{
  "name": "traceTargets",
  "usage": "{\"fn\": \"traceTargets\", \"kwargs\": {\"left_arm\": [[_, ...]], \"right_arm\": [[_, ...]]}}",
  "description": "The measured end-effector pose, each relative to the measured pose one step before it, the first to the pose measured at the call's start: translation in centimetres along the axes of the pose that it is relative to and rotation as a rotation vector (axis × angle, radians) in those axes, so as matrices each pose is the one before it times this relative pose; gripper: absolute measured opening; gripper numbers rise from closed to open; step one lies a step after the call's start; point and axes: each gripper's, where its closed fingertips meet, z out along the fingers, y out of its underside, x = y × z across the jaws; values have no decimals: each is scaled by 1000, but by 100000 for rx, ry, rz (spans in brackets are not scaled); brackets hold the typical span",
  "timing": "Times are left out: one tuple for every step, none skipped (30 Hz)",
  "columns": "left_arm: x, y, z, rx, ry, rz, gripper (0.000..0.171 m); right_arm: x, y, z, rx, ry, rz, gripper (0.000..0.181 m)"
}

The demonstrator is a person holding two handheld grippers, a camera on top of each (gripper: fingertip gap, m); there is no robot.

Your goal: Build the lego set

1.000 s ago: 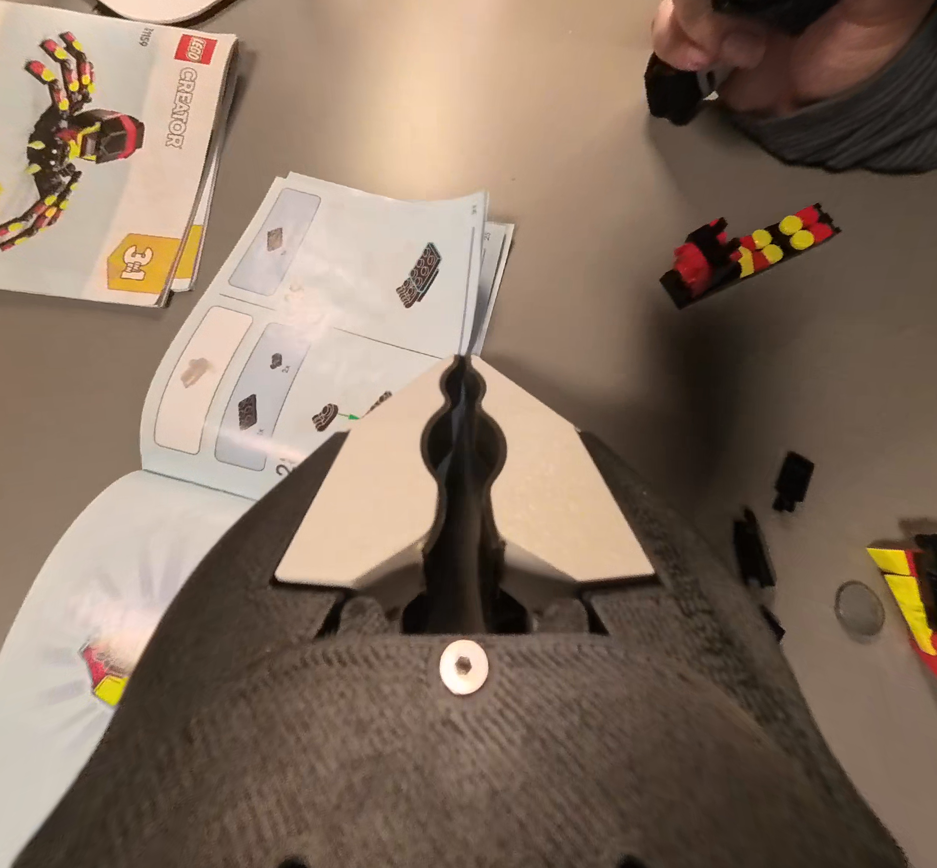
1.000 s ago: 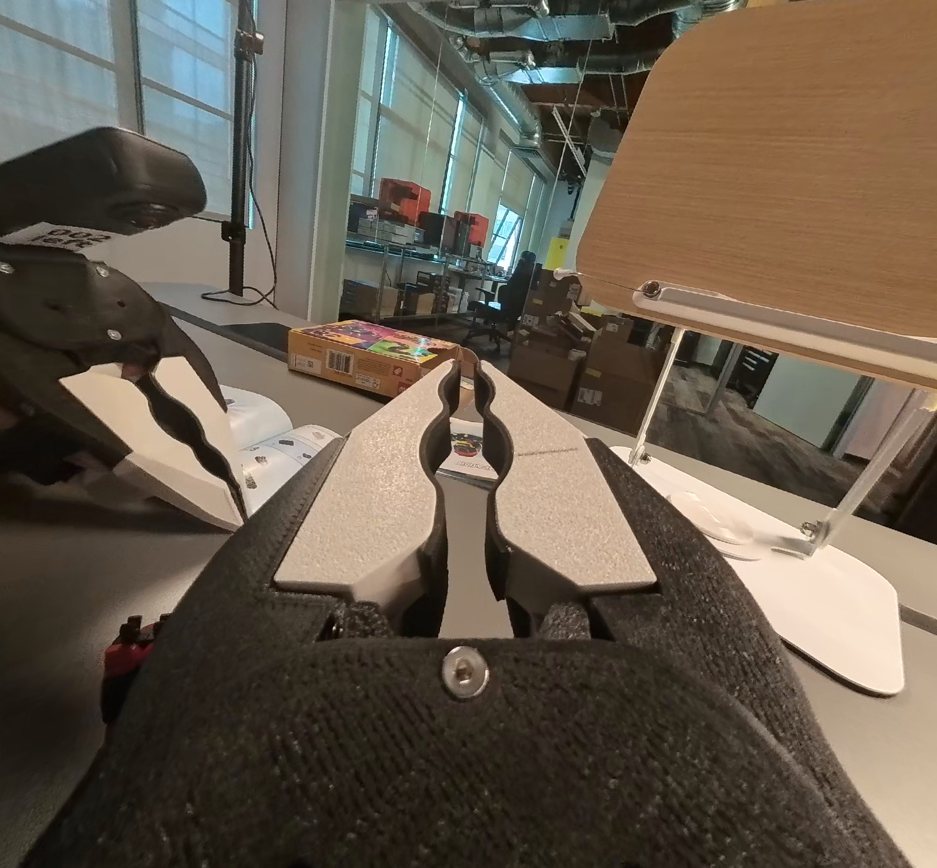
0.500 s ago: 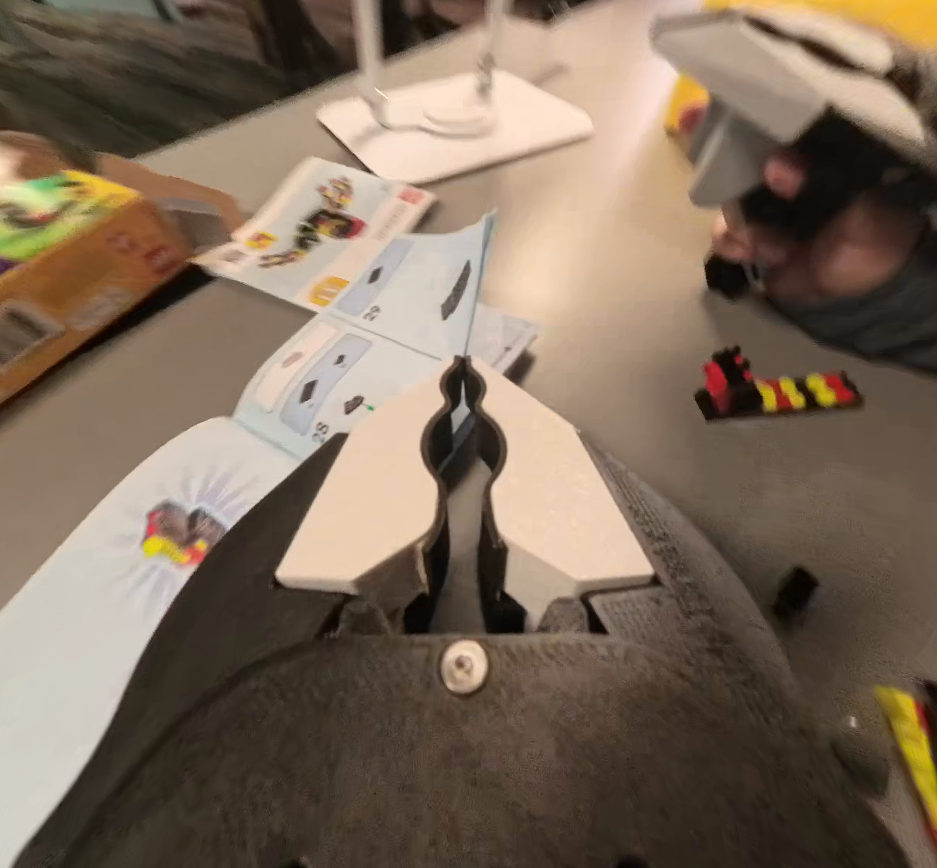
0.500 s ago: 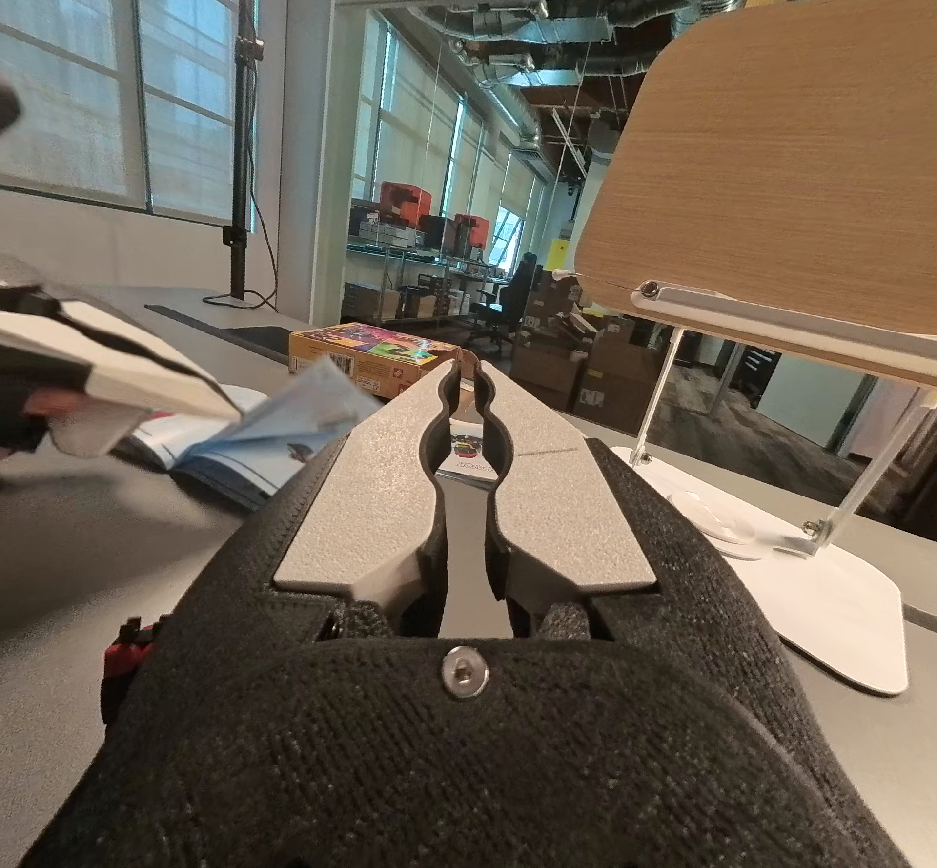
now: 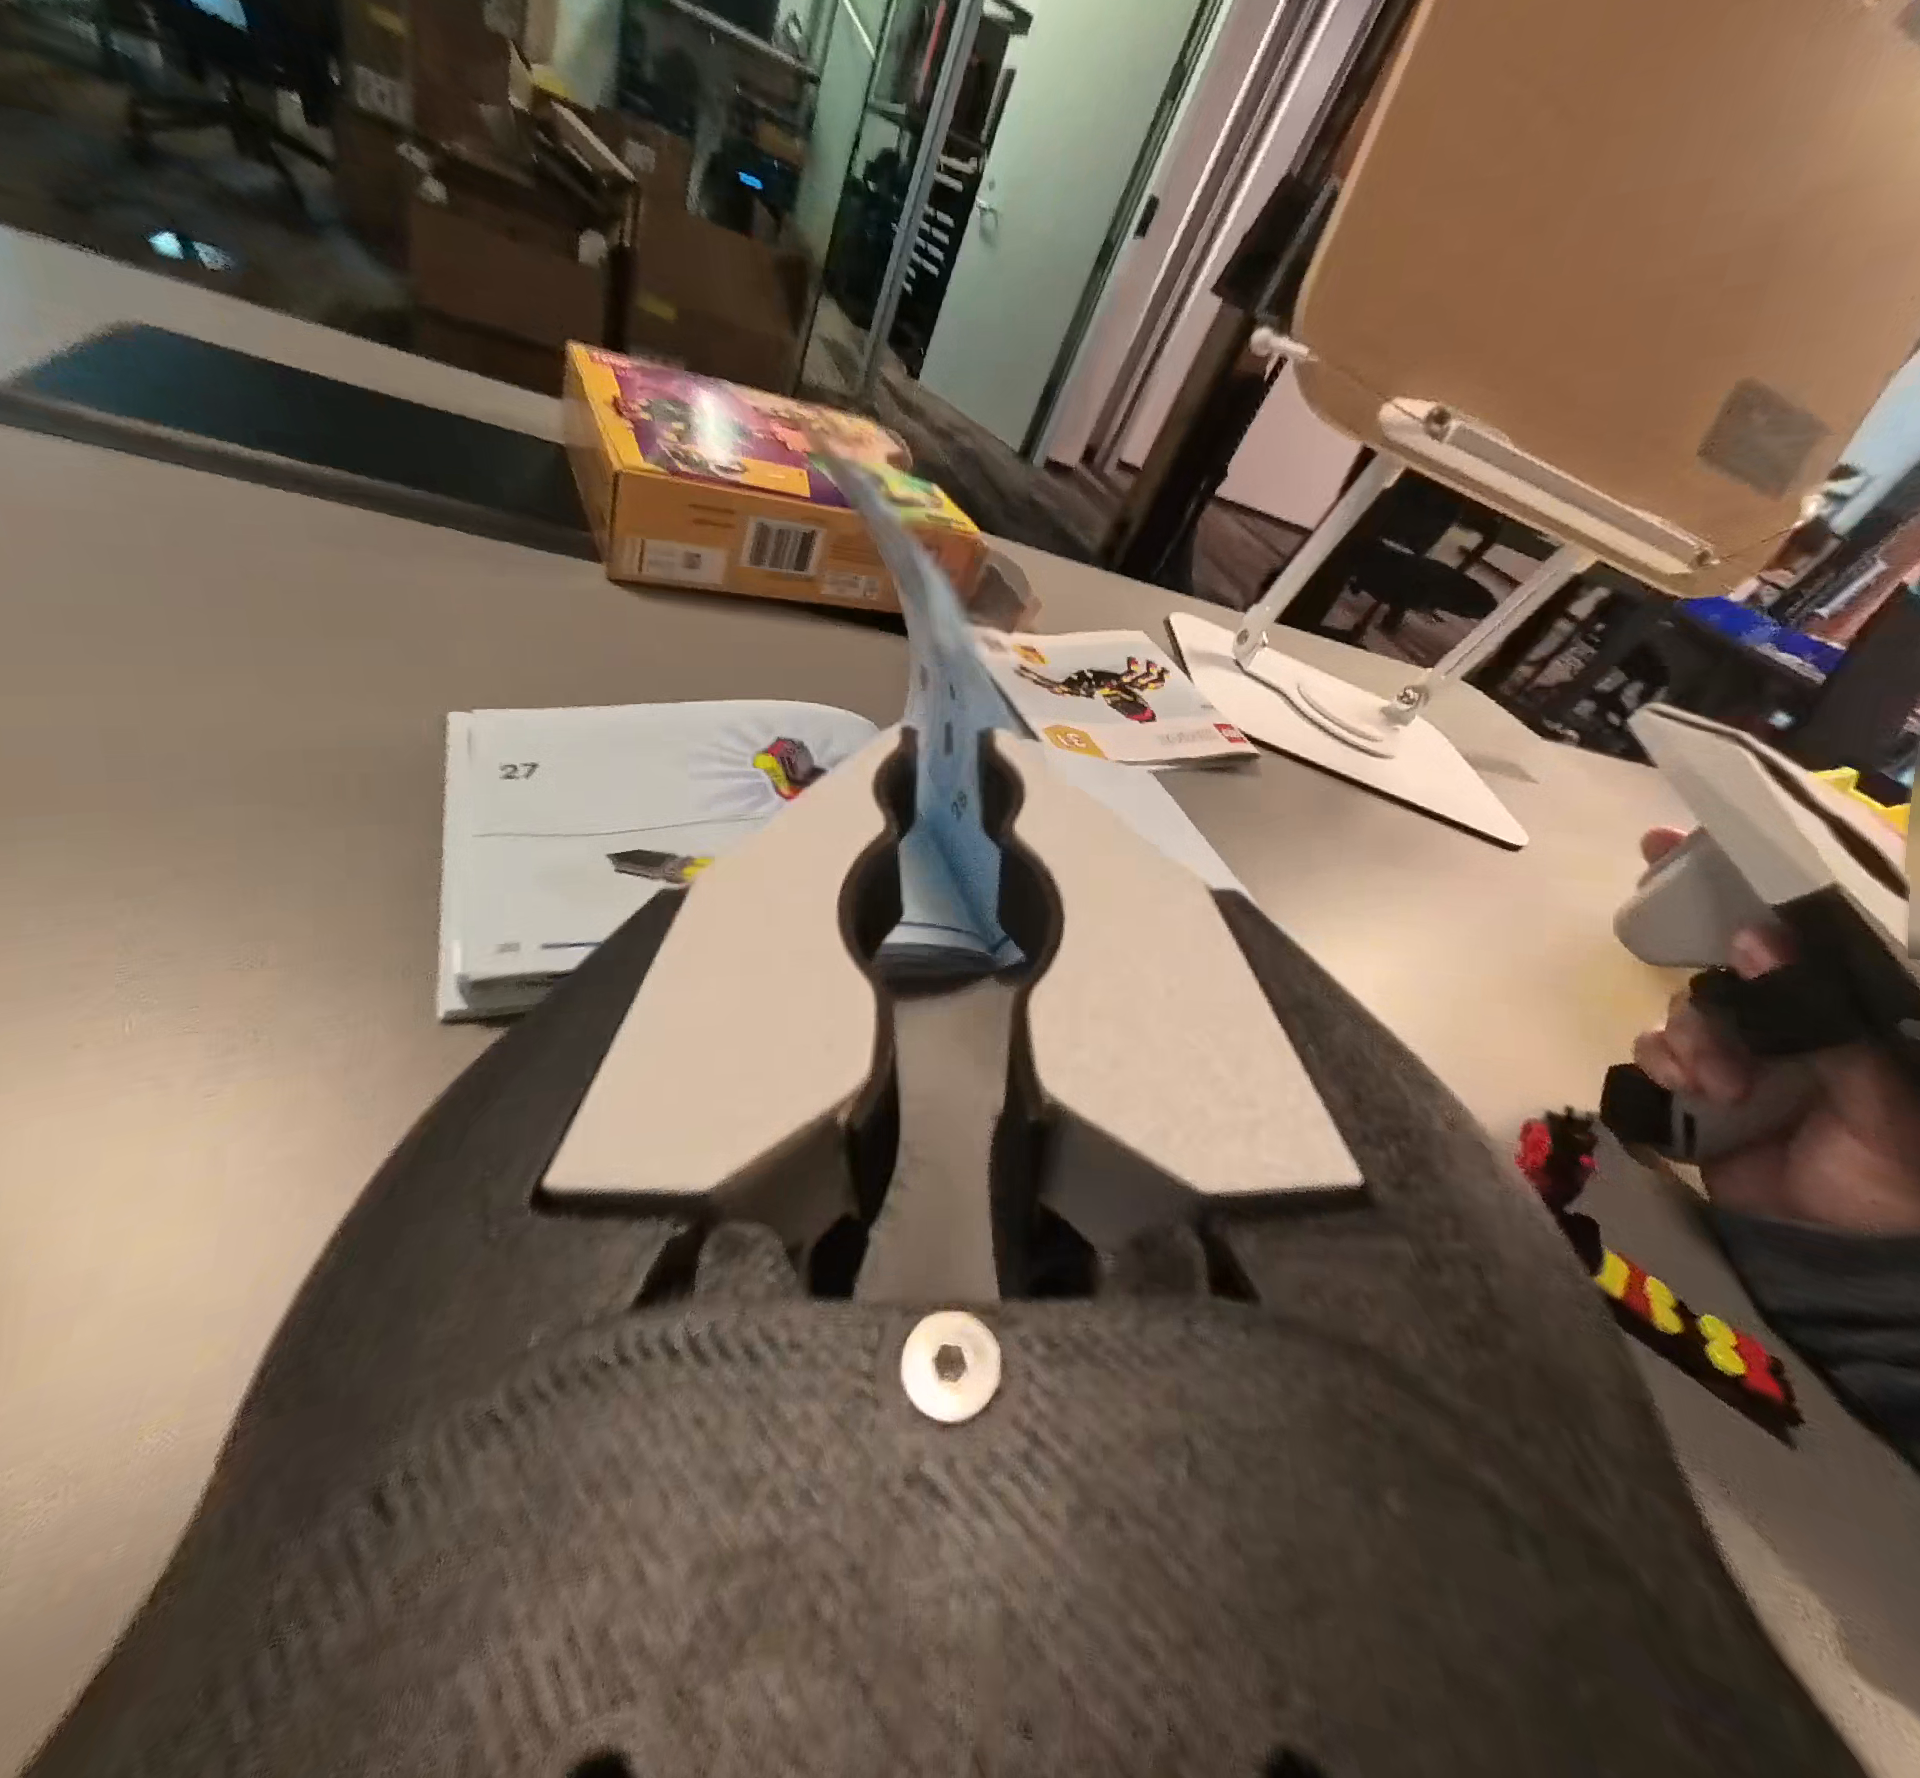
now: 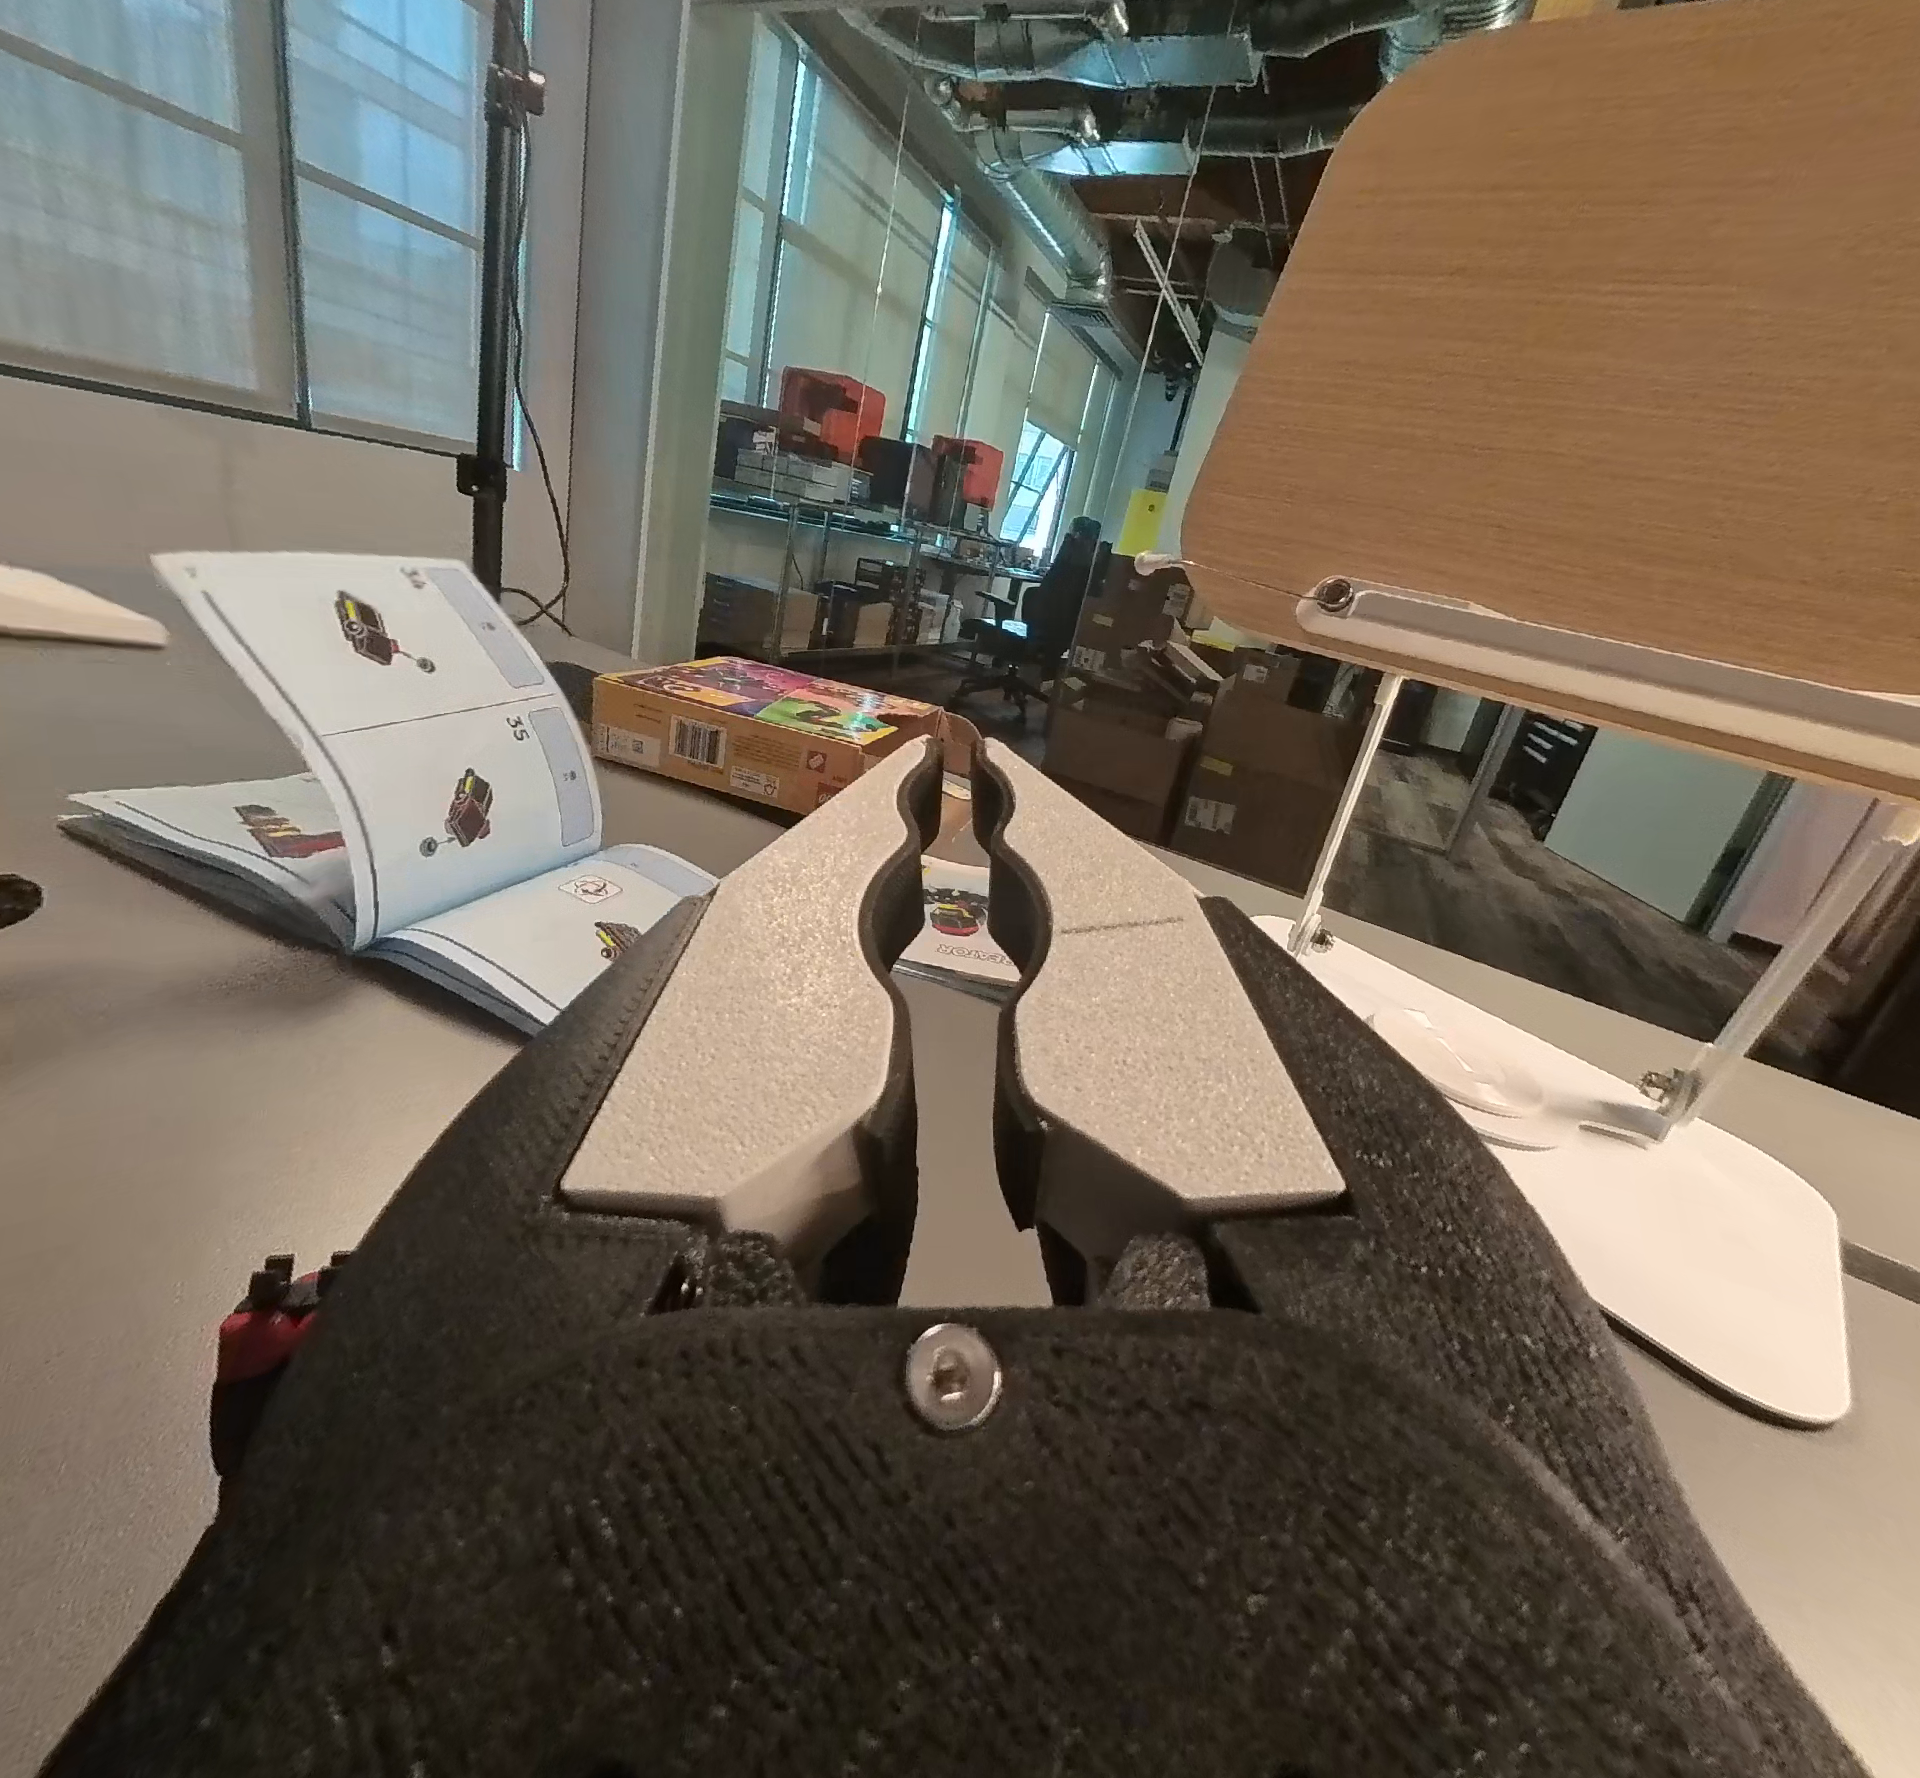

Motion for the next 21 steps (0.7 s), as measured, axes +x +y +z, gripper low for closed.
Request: {"fn": "traceTargets", "kwargs": {"left_arm": [[17,-316,-445,2578,-938,2249,13],[84,-335,-414,2602,-503,2895,17],[142,-297,-370,2196,-105,3137,20],[128,-268,-307,1904,76,3144,22],[87,-138,-176,861,45,2917,22],[131,78,-14,-774,765,2184,24],[45,143,58,-1316,530,882,26],[35,112,71,-987,818,-94,26],[73,133,103,-1152,1315,-445,26],[-80,148,97,-1174,217,-919,26],[-101,67,53,-602,92,-753,25],[-143,-8,-12,-107,-395,-225,26],[-251,-54,-41,204,-1255,714,26],[-241,-108,-71,456,-1399,1854,26],[-267,-135,-128,601,-1629,3056,26],[-288,-155,-189,622,-1707,4329,26],[-313,-189,-282,1060,-1578,4789,26],[-293,-204,-341,1270,-1198,4349,26],[-201,-109,-344,738,-294,3606,26],[-191,-9,-324,16,8,2600,25],[-217,7,-304,30,-65,905,25]], "right_arm": [[38,6,-21,-41,154,69,3],[41,9,-11,-44,172,46,3],[39,-9,-27,-19,143,92,3],[32,4,-20,-25,118,91,3],[28,6,-10,-25,96,85,3],[6,-7,1,-15,46,34,3],[-6,5,7,-34,0,-67,3],[-32,-2,-6,-49,-32,-161,3],[-46,9,-1,-64,-77,-242,3],[-46,2,11,-62,-125,-320,3],[-58,4,0,-46,-135,-314,3],[-32,-3,-4,-30,-123,-199,3],[-36,-3,-2,-14,-150,-68,3],[-48,-6,-10,12,-285,-4,3],[-60,-18,-25,62,-406,-45,3],[-88,-17,-20,26,-431,-127,4],[-121,-14,-24,-15,-621,-173,5],[-193,-29,-18,72,-1085,-209,7],[-245,-34,3,106,-1329,-258,9],[-254,6,31,-191,-1205,-629,12],[-347,93,101,-910,-1651,-1329,17]]}}
